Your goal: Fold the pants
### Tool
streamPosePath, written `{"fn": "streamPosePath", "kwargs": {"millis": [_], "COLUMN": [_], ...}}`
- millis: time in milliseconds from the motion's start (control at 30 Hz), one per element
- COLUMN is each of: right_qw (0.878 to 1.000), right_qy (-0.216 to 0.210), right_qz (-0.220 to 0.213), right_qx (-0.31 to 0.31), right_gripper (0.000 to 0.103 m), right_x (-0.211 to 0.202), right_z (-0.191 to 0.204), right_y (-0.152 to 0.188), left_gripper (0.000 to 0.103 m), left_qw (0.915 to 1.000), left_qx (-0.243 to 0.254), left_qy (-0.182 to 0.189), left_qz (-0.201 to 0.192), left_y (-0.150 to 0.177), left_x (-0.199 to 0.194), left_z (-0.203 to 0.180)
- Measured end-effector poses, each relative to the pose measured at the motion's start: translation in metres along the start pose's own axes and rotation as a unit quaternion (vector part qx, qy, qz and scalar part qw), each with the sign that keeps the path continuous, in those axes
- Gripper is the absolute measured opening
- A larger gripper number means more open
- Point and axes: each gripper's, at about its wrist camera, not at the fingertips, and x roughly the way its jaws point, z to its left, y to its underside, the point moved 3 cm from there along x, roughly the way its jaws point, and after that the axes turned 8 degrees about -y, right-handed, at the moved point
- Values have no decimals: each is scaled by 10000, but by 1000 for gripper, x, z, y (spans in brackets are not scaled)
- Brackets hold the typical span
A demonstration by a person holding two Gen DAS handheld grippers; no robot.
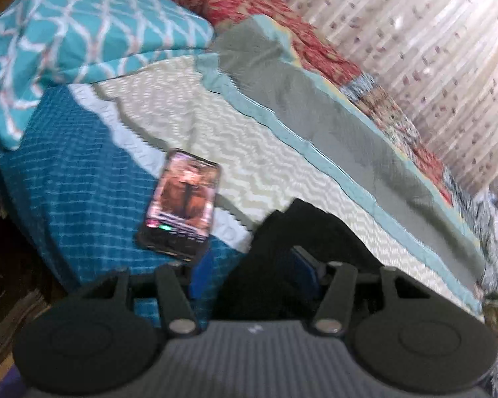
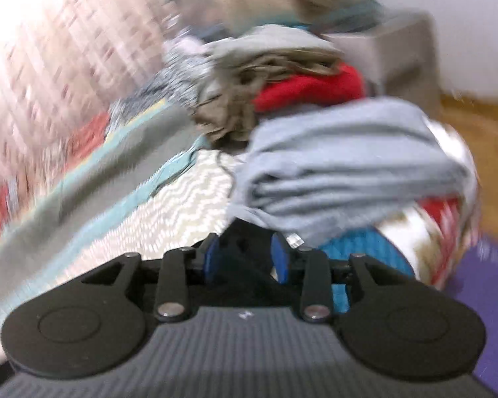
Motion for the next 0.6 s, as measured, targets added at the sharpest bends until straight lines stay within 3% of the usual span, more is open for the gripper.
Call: {"fn": "streamPosePath", "kwargs": {"millis": [133, 233, 267, 300, 400, 500, 600], "right_qw": [9940, 9876, 9866, 9866, 9885, 9887, 9871], "right_qy": [124, 387, 361, 265, 243, 423, 541], "right_qz": [557, 1011, 1115, 1094, 587, 146, 359], "right_qx": [-930, -1139, -1137, -1179, -1374, -1432, -1464], "right_gripper": [44, 44, 29, 7, 6, 6, 6], "right_x": [63, 99, 104, 102, 86, 86, 117], "right_z": [14, 2, -2, -1, 14, 15, 3], "right_y": [-7, 4, 7, 8, -4, -25, -31], "left_gripper": [51, 51, 51, 51, 51, 51, 53], "left_qw": [9974, 9917, 9893, 9855, 9762, 9732, 9710], "left_qx": [666, 1207, 1370, 1568, 1958, 2042, 2063], "left_qy": [60, -151, -303, -485, -827, -960, -1118], "left_qz": [285, 405, 406, 425, 423, 447, 466], "left_y": [14, 32, 40, 45, 57, 55, 57], "left_x": [24, 39, 41, 45, 51, 55, 57], "left_z": [-43, -72, -81, -87, -98, -97, -99]}}
